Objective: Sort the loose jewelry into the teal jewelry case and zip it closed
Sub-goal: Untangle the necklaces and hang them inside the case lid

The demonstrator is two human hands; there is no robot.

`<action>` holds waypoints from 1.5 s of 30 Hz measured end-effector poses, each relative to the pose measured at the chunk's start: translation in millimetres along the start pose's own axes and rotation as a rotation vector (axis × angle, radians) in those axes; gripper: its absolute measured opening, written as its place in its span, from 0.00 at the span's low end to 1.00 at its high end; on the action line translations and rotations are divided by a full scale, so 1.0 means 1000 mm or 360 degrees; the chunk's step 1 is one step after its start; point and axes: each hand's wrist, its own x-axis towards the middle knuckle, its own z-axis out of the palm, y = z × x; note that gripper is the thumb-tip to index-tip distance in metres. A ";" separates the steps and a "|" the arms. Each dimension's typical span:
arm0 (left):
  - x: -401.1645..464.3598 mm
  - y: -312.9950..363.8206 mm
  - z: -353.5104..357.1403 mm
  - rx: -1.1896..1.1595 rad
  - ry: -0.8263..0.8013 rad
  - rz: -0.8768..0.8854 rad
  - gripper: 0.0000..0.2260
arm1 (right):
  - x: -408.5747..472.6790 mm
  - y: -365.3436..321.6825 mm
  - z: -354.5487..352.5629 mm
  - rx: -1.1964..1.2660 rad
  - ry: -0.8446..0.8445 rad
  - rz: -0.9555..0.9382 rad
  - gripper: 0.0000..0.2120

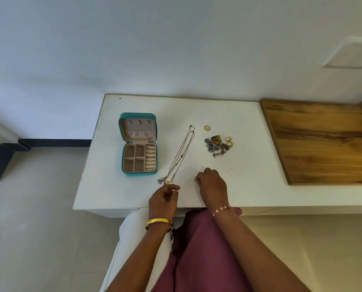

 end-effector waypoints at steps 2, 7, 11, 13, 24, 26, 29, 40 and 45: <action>0.001 0.000 0.000 -0.0003 0.0007 -0.0012 0.08 | 0.000 0.002 0.003 0.0004 0.0060 -0.0016 0.04; -0.002 0.002 -0.001 0.0064 -0.0035 0.0034 0.08 | 0.001 0.001 -0.011 0.0691 0.0117 0.0253 0.05; -0.014 0.011 -0.002 0.0120 -0.0068 0.0142 0.10 | -0.008 -0.005 -0.042 0.1177 0.0155 0.0397 0.07; -0.020 0.021 -0.003 0.0106 -0.0044 0.0198 0.10 | -0.012 -0.012 -0.062 0.1351 0.0103 0.0442 0.10; -0.062 0.103 -0.029 0.0075 0.0177 0.0676 0.11 | -0.060 -0.055 -0.187 0.1709 -0.0106 0.0099 0.05; -0.073 0.113 -0.037 0.0096 0.0099 0.0765 0.09 | -0.071 -0.063 -0.204 0.1732 -0.0078 0.0031 0.06; -0.088 0.119 -0.045 0.0032 0.0000 0.0813 0.08 | -0.081 -0.069 -0.219 0.1702 0.0002 -0.0022 0.05; -0.113 0.121 -0.073 -0.0122 -0.0169 0.0685 0.08 | -0.097 -0.057 -0.233 0.1922 0.0364 0.0055 0.07; -0.111 0.119 -0.084 -0.0100 -0.0162 0.0610 0.07 | -0.096 -0.048 -0.234 0.1757 0.0416 0.0040 0.11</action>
